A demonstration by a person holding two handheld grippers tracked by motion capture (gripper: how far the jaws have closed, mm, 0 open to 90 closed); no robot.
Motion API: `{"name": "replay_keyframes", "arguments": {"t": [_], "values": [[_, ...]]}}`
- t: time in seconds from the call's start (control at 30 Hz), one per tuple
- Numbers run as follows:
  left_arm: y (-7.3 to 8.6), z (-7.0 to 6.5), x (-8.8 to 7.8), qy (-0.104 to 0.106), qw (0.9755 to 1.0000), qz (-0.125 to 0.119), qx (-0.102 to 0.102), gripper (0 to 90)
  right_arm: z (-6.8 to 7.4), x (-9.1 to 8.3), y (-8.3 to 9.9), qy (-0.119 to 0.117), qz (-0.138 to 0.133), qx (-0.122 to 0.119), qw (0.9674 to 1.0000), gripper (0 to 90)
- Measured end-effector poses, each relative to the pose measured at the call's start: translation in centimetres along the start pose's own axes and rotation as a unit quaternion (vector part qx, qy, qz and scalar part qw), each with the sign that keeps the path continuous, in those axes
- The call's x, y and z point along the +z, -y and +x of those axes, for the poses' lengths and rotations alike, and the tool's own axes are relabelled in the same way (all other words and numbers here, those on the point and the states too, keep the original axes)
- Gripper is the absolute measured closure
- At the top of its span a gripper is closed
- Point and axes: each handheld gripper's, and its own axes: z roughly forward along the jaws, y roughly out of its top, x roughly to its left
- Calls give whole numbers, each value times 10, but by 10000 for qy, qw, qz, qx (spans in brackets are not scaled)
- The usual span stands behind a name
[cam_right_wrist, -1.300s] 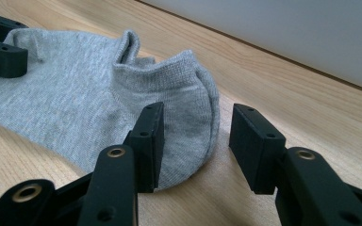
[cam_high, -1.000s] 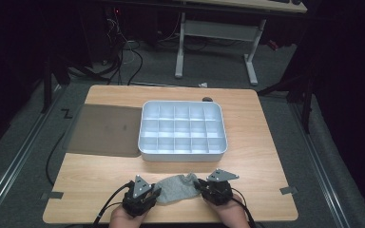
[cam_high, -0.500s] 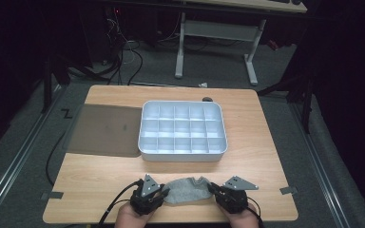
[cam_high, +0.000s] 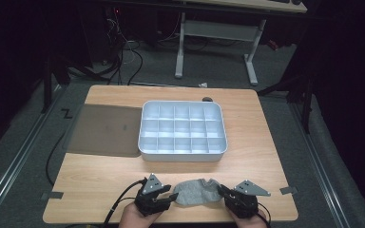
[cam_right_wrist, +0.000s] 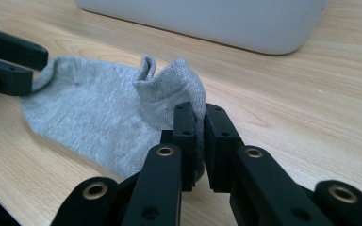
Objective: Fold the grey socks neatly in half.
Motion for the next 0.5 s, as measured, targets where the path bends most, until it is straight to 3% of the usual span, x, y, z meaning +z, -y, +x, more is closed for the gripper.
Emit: {"name": "replay_keyframes", "arguments": {"t": [0.03, 0.17, 0.5], "values": [[2, 3, 1, 114, 9998, 72, -142, 636, 1, 0, -1, -15, -7, 4, 10000, 848], [2, 5, 3, 150, 9995, 130, -251, 749, 10, -3, -7, -66, -63, -104, 9999, 848], [3, 1, 3, 235, 9993, 43, -293, 740, 34, 1, -23, -273, -113, -375, 9989, 847]]}}
